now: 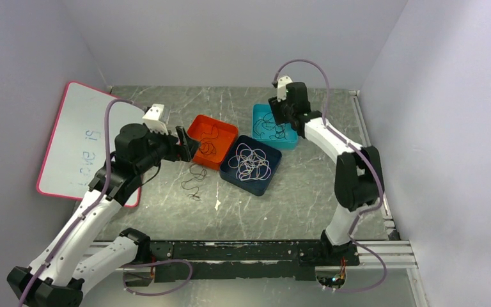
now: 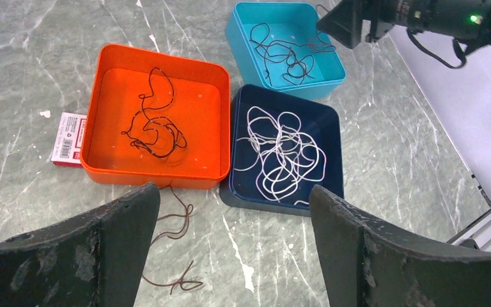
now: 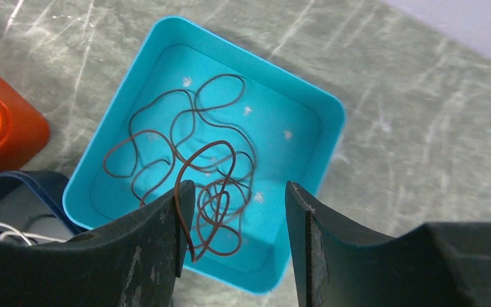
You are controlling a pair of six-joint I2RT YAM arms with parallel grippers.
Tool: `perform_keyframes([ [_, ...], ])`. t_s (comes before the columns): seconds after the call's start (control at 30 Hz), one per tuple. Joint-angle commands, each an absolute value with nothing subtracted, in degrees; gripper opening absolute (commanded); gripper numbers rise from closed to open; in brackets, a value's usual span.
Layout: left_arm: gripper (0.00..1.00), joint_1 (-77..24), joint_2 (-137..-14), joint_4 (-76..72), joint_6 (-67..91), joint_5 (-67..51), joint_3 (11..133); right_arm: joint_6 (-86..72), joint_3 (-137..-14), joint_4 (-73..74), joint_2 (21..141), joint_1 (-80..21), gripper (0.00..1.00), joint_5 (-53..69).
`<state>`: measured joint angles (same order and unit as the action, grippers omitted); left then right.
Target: Untangle the cables
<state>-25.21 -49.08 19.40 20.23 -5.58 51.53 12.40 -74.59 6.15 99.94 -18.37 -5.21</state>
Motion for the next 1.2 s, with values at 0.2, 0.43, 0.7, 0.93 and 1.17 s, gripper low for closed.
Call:
perform_keyframes([
  [0.2,0.91,-25.04,-48.61,18.02,22.77,-5.5,51.15,-10.11,-79.01,2.77,106.51,-9.96,0.63,15.92],
  [0.43,0.91,-25.06,-48.93,17.76,22.89,-6.02,50.63,-11.39,-76.37,-2.41,103.43,-9.16,0.67,11.35],
  [0.7,0.91,-25.03,-49.78,16.95,22.91,-6.76,50.79,-17.04,-73.71,-8.81,102.55,-6.86,0.68,28.59],
  [0.93,0.91,-25.05,-49.31,17.19,22.92,-6.38,50.62,-9.38,-80.13,12.58,104.02,-8.44,0.74,7.74],
  [1.17,0.9,-25.05,-51.05,15.9,23.23,-7.93,50.79,-8.76,-75.75,5.39,101.02,-8.75,0.73,20.37],
])
